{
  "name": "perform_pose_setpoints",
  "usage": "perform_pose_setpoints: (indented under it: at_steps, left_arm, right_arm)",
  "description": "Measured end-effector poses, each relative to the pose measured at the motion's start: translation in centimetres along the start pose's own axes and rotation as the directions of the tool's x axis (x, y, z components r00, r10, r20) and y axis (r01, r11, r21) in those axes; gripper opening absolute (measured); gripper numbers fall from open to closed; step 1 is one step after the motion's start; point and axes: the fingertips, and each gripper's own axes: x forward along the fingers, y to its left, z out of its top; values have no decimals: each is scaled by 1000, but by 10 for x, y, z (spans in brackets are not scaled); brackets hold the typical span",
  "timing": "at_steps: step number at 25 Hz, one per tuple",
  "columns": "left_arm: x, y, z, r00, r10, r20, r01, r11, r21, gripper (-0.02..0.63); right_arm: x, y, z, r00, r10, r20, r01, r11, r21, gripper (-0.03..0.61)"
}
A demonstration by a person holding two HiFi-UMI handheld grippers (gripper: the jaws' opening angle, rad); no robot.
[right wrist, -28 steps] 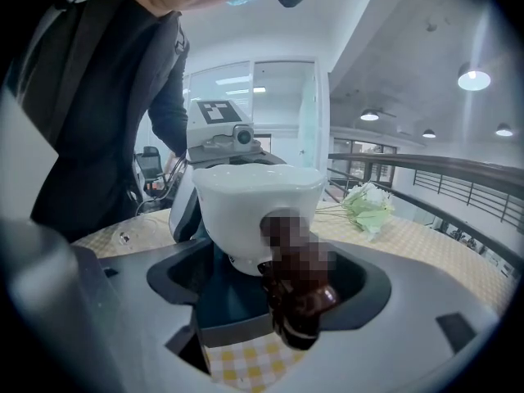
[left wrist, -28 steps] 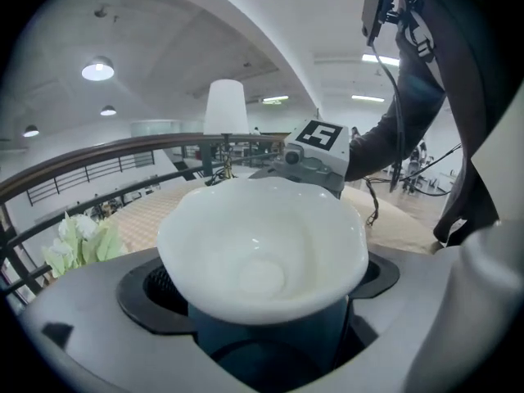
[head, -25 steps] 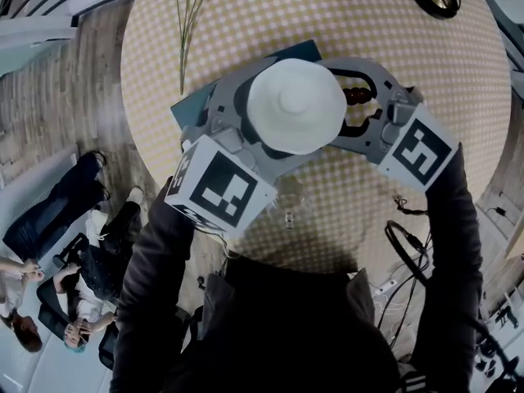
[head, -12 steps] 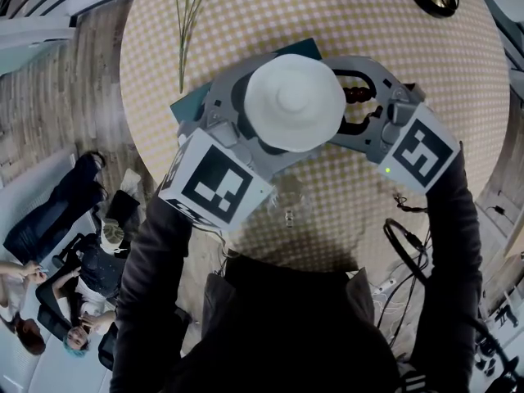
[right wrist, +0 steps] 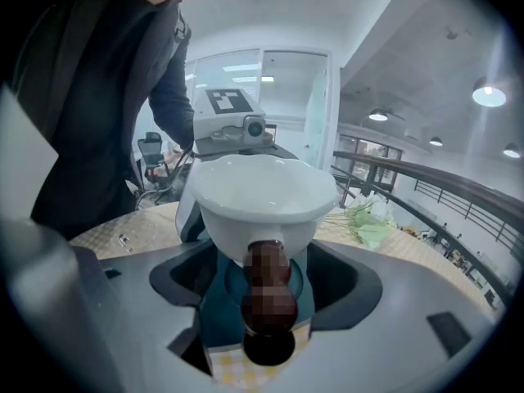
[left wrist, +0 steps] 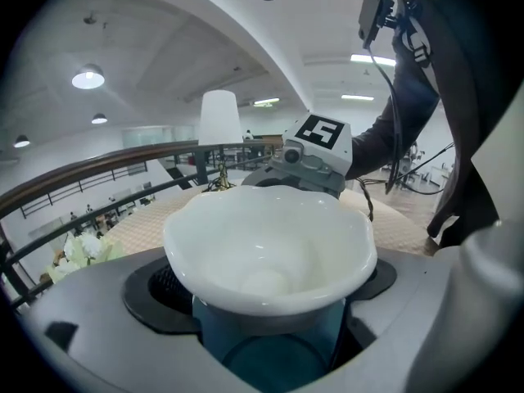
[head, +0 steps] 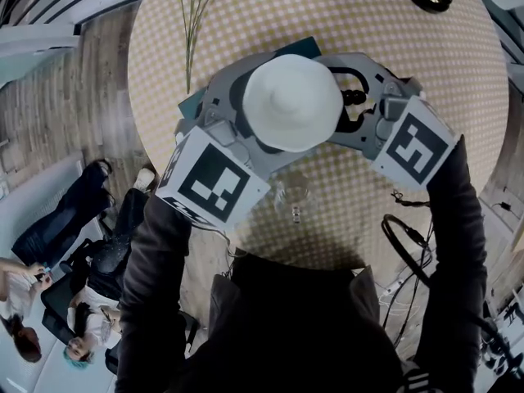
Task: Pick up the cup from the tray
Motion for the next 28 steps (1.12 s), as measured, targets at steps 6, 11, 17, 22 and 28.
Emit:
perform_pose_setpoints:
  at_steps: [6, 11, 17, 22, 28]
  left_arm:
    - [3, -4, 17, 1000, -13, 9, 13, 999, 30, 523]
    - [-7, -11, 42, 999, -34, 42, 32, 998, 59, 523]
    - [0, -40, 77, 997, -49, 63, 44, 995, 89, 523]
    - [15, -80, 109, 995, -73, 72, 64, 990, 127, 523]
    - [61, -162, 137, 989, -128, 73, 114, 979, 168, 523]
  right_arm:
    - [-15, 1, 2, 1000, -27, -10, 26, 1000, -7, 337]
    - [-34, 3, 21, 998, -60, -29, 60, 998, -9, 336]
    - [-74, 22, 24, 993, -95, -65, 93, 995, -21, 337]
    - [-117, 52, 20, 986, -143, -89, 142, 990, -16, 337]
    - [-178, 116, -18, 971, -198, -136, 201, 979, 11, 336]
